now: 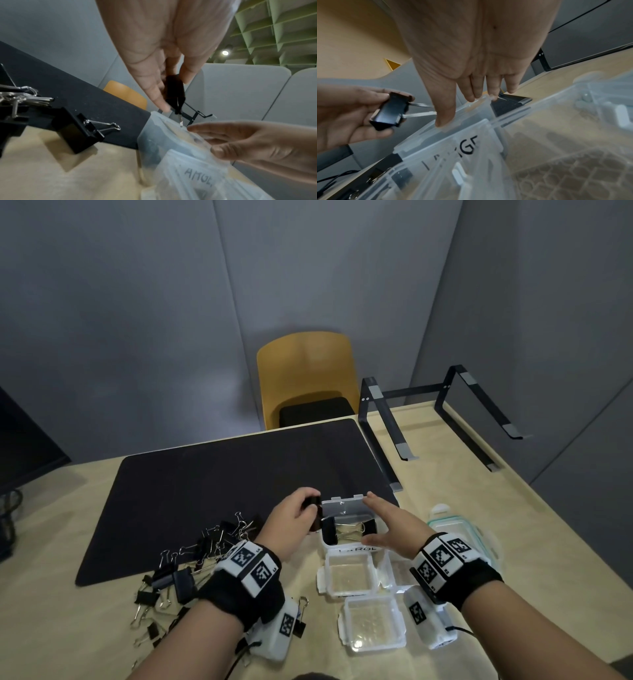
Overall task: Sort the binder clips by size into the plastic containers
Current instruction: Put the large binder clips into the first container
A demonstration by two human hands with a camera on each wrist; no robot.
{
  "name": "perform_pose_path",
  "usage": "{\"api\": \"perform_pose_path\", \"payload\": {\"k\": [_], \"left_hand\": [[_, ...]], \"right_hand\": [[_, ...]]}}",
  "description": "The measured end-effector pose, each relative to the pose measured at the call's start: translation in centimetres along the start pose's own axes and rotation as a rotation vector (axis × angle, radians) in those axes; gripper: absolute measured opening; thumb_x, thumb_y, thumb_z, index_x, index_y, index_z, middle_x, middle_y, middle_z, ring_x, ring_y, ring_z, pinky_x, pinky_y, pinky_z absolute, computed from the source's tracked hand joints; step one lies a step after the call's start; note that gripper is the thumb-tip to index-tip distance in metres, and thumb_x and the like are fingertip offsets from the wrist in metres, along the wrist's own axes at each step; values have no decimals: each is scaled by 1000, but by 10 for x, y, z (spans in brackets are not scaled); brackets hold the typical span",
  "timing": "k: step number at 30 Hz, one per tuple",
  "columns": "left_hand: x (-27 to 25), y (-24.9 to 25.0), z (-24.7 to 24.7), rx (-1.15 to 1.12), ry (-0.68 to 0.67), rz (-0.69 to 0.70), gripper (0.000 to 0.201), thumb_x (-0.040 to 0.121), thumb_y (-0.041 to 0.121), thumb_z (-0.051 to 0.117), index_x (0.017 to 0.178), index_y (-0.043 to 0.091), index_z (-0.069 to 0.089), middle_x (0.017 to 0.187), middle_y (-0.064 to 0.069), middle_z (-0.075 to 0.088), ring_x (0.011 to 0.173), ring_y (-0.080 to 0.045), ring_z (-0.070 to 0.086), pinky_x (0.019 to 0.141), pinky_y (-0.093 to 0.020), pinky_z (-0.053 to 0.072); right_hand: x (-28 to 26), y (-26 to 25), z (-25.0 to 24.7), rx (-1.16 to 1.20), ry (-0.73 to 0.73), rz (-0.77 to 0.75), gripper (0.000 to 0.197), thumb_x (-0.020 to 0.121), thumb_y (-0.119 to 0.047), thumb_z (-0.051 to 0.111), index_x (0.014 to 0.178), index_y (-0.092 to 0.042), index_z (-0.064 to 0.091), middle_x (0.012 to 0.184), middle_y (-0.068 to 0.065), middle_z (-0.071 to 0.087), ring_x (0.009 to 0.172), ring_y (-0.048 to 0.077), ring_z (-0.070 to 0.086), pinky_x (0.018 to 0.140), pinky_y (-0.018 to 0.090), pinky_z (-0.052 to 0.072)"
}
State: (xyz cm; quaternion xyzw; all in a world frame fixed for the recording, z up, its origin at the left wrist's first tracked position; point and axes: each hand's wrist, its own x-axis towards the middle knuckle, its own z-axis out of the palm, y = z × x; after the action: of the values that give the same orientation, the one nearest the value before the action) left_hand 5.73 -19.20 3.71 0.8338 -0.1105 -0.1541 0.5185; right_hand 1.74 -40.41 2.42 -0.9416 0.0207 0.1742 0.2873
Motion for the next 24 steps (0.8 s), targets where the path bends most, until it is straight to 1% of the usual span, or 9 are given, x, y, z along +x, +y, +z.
{"api": "perform_pose_path", "payload": {"k": [4, 7, 10, 13, 15, 17, 19, 21, 24], "left_hand": [[5, -5, 11, 122, -34, 12, 25, 94, 17, 52, 116, 28, 58, 93, 6, 63, 87, -6, 60, 79, -19, 47], [10, -5, 19, 208, -17, 17, 22, 91, 21, 57, 110, 30, 58, 91, 1, 63, 88, -12, 61, 83, -26, 48], [18, -2, 27, 298, -43, 61, 20, 90, 21, 58, 108, 28, 57, 97, 4, 61, 89, -13, 59, 85, -31, 49], [24, 5, 34, 387, -50, 102, 16, 91, 20, 55, 107, 22, 54, 95, 4, 56, 83, -14, 55, 79, -30, 47], [27, 5, 37, 434, -55, 113, 14, 91, 21, 54, 105, 21, 53, 89, 6, 52, 78, -12, 51, 73, -27, 44], [27, 4, 41, 475, -70, 117, 13, 92, 22, 54, 105, 20, 51, 87, 8, 48, 77, -11, 49, 71, -24, 40], [27, 3, 45, 536, -80, 139, 13, 92, 22, 53, 105, 20, 51, 88, 7, 52, 76, -12, 49, 70, -23, 38], [26, 4, 47, 628, -85, 173, 13, 93, 22, 51, 106, 19, 51, 94, 3, 59, 78, -13, 51, 69, -25, 39], [26, 5, 49, 722, -60, 219, 17, 94, 22, 48, 109, 17, 54, 104, 1, 61, 90, -19, 58, 74, -30, 45]], "right_hand": [[1, 0, 1, 3, -1, 2, 82, 84, -33, 66, 149, -23, 17, 157, -12, 9, 141, 5, 21, 118, 32, 18], [2, 1, 1, 12, -1, -2, 82, 84, -33, 67, 149, -23, 17, 157, -12, 9, 141, 5, 21, 117, 30, 19], [1, 0, 0, 16, -1, -6, 82, 84, -33, 67, 149, -22, 17, 157, -12, 8, 141, 5, 21, 117, 29, 18], [0, 0, 0, 3, -8, -12, 82, 84, -33, 66, 149, -22, 17, 157, -11, 8, 142, 5, 19, 118, 30, 18], [0, 0, -1, -2, -11, -16, 82, 84, -32, 66, 149, -21, 16, 157, -10, 7, 142, 6, 19, 117, 28, 18], [0, 1, -1, -3, -8, -18, 82, 84, -32, 66, 149, -21, 16, 157, -10, 8, 142, 6, 19, 117, 27, 19], [0, 1, -1, -1, -5, -21, 83, 84, -32, 67, 149, -21, 17, 157, -10, 8, 142, 6, 20, 116, 25, 20], [0, 1, -1, 2, -4, -20, 83, 84, -31, 67, 149, -21, 17, 157, -10, 9, 141, 6, 21, 115, 24, 20], [0, 1, -1, 4, -6, -16, 82, 84, -32, 67, 149, -21, 17, 157, -10, 9, 141, 6, 22, 115, 24, 20]]}}
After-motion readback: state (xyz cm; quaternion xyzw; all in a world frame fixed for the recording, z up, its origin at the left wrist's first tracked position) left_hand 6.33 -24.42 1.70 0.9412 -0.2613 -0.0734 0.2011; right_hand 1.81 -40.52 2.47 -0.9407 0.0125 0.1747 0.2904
